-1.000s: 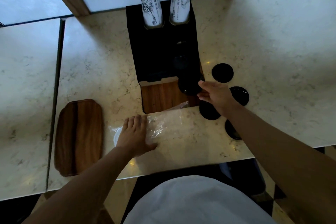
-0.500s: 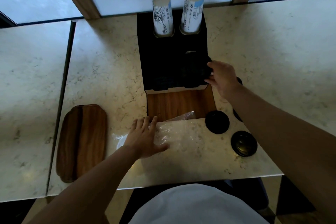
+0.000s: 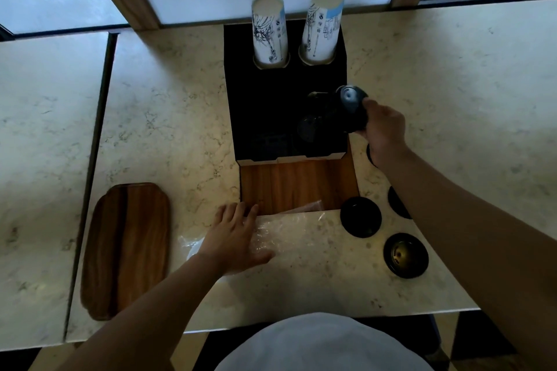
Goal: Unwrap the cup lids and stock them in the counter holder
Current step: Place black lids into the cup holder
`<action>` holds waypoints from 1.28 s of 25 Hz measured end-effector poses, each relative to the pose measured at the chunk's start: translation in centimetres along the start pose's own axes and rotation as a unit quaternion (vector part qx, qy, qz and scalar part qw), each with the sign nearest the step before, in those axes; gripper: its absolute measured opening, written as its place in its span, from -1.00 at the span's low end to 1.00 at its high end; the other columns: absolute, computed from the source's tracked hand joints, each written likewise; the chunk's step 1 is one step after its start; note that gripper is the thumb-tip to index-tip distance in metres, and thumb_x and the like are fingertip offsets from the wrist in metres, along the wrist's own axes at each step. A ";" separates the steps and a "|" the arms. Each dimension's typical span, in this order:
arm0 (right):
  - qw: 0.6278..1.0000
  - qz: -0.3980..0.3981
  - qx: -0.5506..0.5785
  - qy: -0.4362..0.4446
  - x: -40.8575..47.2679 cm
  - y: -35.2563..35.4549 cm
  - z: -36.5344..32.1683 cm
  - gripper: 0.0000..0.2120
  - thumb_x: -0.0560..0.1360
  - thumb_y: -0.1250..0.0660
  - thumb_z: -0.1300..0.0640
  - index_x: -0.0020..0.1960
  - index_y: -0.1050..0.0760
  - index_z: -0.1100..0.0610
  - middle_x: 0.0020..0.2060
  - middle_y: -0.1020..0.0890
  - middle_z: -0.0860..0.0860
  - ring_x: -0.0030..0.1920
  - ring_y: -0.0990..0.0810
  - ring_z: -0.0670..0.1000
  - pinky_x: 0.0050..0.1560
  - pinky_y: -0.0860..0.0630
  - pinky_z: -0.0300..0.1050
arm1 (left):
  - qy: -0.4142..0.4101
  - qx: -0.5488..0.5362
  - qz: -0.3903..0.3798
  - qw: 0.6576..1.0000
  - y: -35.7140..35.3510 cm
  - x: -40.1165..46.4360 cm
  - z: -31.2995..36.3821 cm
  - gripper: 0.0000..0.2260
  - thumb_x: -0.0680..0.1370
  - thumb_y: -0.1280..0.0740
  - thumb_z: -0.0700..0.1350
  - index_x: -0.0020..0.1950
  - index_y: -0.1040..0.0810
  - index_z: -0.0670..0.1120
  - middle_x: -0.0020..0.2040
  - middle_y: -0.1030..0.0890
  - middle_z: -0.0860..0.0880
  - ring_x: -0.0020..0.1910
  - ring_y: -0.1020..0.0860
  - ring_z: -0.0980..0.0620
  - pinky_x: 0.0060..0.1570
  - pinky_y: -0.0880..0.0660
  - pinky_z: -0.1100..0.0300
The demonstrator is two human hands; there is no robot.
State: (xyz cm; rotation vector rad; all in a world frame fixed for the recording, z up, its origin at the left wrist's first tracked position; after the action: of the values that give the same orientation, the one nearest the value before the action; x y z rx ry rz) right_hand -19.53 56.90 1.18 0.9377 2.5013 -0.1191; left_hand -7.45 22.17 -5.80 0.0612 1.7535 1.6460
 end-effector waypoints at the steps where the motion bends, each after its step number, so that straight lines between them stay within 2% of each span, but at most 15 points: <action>1: 0.998 -0.008 -0.047 0.029 -0.3 -0.6 0.4 -0.78 0.48 -0.42 -0.02 -0.07 -0.66 0.14 -0.07 -0.71 0.12 -0.02 -0.71 0.10 -0.06 -0.69 0.09 | 0.000 -0.001 -0.002 1.000 0.0 0.1 0.0 0.07 0.36 0.02 0.65 0.64 -0.19 -0.08 0.56 -0.30 -0.17 0.53 -0.23 -0.22 0.56 -0.10 -0.19; 3: 0.980 -0.005 -0.172 0.104 -1.0 -1.6 0.9 -0.64 0.48 -0.38 -0.13 0.08 -0.66 0.13 -0.04 -0.71 0.04 -0.01 -0.68 0.01 0.06 -0.65 0.01 | -0.003 -0.005 -0.001 1.000 0.0 0.1 -0.1 0.07 0.36 0.03 0.65 0.63 -0.21 -0.08 0.56 -0.30 -0.18 0.53 -0.24 -0.23 0.56 -0.11 -0.20; 6: 0.926 -0.003 -0.295 0.235 -1.9 -2.8 0.9 -0.60 0.52 -0.32 -0.17 0.20 -0.61 0.08 0.07 -0.64 0.06 0.02 -0.59 -0.08 -0.01 -0.48 -0.33 | -0.012 -0.016 0.007 1.000 0.1 0.0 -0.3 0.08 0.36 0.06 0.66 0.61 -0.26 -0.09 0.53 -0.36 -0.20 0.50 -0.29 -0.26 0.53 -0.16 -0.20; 9: 0.886 -0.044 -0.359 0.291 -2.4 -4.0 1.0 -0.61 0.57 -0.31 -0.11 0.28 -0.56 0.12 0.13 -0.60 0.11 0.09 -0.55 -0.03 0.06 -0.40 -0.27 | -0.018 -0.026 0.010 0.999 0.3 -0.2 -0.4 0.09 0.35 0.07 0.67 0.60 -0.27 -0.08 0.53 -0.36 -0.20 0.52 -0.28 -0.25 0.54 -0.14 -0.20; 12: 0.873 -0.057 -0.385 0.294 -2.6 -5.1 1.3 -0.59 0.63 -0.26 -0.04 0.37 -0.50 0.17 0.21 -0.56 0.18 0.20 -0.54 0.10 0.21 -0.40 -0.16 | -0.013 -0.028 0.003 1.000 0.5 -0.3 -0.4 0.09 0.34 0.08 0.68 0.61 -0.25 -0.08 0.54 -0.34 -0.19 0.53 -0.25 -0.23 0.57 -0.10 -0.19; 15: 0.871 -0.061 -0.408 0.266 -2.2 -6.0 1.6 -0.59 0.66 -0.20 0.00 0.41 -0.46 0.20 0.27 -0.52 0.22 0.25 -0.52 0.15 0.25 -0.41 -0.09 | -0.005 -0.025 -0.008 1.000 0.5 -0.4 -0.2 0.08 0.35 0.09 0.67 0.63 -0.19 -0.05 0.57 -0.27 -0.17 0.56 -0.19 -0.23 0.58 -0.04 -0.19; 21: 0.861 -0.065 -0.447 0.233 -1.1 -6.8 2.7 -0.62 0.69 -0.13 0.07 0.39 -0.46 0.25 0.22 -0.53 0.28 0.17 -0.55 0.22 0.16 -0.46 -0.02 | -0.001 -0.025 -0.009 1.000 0.4 -0.4 -0.1 0.05 0.37 0.08 0.66 0.62 -0.23 -0.04 0.57 -0.29 -0.17 0.56 -0.19 -0.22 0.59 -0.02 -0.17; 25: 0.846 -0.056 -0.468 0.250 -0.8 -7.3 3.4 -0.68 0.68 -0.14 0.16 0.31 -0.50 0.32 0.15 -0.57 0.30 0.12 -0.56 0.25 0.09 -0.47 0.01 | -0.003 -0.029 -0.007 1.000 0.3 -0.3 -0.1 0.02 0.39 0.03 0.65 0.60 -0.29 -0.05 0.55 -0.33 -0.19 0.55 -0.23 -0.24 0.58 -0.08 -0.20; 29: 0.858 -0.038 -0.451 0.242 -0.3 -7.6 3.8 -0.70 0.67 -0.13 0.21 0.32 -0.49 0.29 0.18 -0.57 0.26 0.12 -0.57 0.20 0.00 -0.37 -0.16 | -0.008 -0.030 0.003 1.000 0.4 -0.4 -0.1 0.00 0.40 0.04 0.64 0.56 -0.36 -0.07 0.50 -0.39 -0.20 0.51 -0.29 -0.25 0.55 -0.14 -0.22; 32: 0.854 -0.041 -0.453 0.251 -0.1 -7.8 3.9 -0.69 0.66 -0.14 0.25 0.35 -0.47 0.30 0.20 -0.58 0.26 0.20 -0.54 0.19 0.10 -0.42 -0.11 | -0.004 -0.024 -0.004 1.000 0.4 -0.4 -0.2 0.01 0.39 0.06 0.64 0.58 -0.32 -0.04 0.54 -0.35 -0.18 0.54 -0.24 -0.24 0.57 -0.09 -0.20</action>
State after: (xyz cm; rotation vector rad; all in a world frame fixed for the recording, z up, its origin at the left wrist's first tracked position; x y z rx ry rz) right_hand -22.98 49.99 -2.87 0.4662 2.5369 1.3179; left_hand -7.43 21.92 -5.26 0.0394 1.7044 1.6797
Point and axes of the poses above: each hand's wrist, its own x-axis towards the middle knuckle, its own y-axis out of the back of the hand, z = x × y, the point moved 1 cm from there along x, towards the middle knuckle
